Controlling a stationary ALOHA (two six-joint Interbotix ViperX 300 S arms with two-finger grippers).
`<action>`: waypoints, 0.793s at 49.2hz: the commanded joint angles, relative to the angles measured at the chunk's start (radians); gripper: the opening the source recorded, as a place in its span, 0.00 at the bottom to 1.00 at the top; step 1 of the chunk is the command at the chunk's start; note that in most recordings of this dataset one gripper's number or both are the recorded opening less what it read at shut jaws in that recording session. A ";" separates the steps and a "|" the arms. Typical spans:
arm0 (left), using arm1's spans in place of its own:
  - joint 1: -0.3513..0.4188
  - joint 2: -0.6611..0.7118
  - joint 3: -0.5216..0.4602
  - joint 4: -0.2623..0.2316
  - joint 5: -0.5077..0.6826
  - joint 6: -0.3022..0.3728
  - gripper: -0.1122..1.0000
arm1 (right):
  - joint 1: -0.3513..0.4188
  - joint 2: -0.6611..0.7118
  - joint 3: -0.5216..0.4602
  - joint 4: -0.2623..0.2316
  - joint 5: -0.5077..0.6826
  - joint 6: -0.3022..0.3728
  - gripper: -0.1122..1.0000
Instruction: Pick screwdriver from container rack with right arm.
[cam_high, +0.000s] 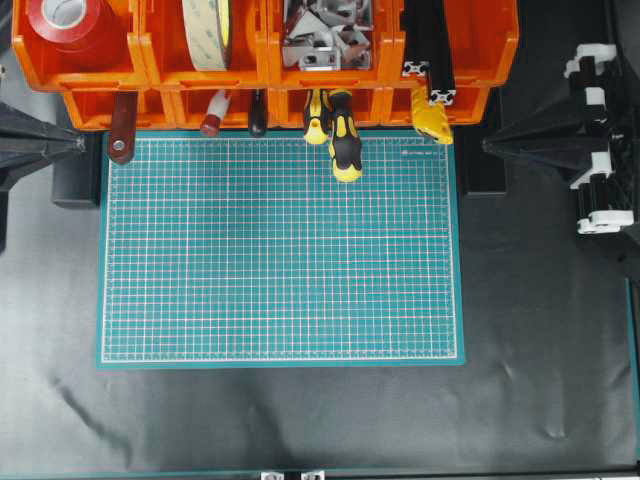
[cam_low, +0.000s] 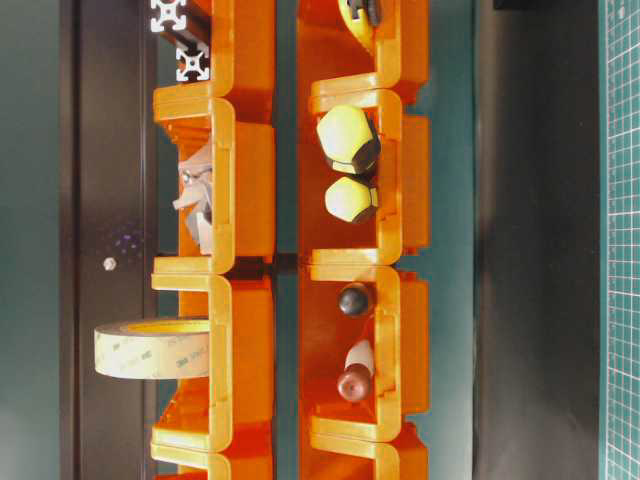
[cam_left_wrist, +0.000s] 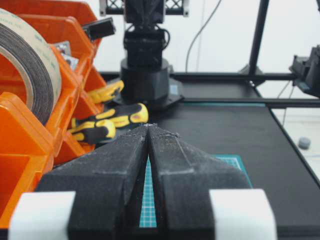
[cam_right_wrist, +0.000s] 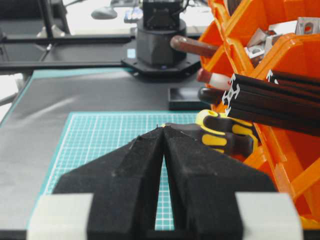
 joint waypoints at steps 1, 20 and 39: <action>-0.002 0.043 -0.017 0.031 0.021 -0.021 0.15 | -0.003 0.015 -0.009 0.009 -0.008 0.015 0.12; -0.009 0.044 -0.156 0.031 0.218 -0.052 0.10 | 0.063 0.097 -0.227 0.015 0.336 0.086 0.10; -0.020 -0.003 -0.173 0.031 0.291 -0.058 0.10 | 0.236 0.391 -0.623 -0.244 0.808 0.097 0.10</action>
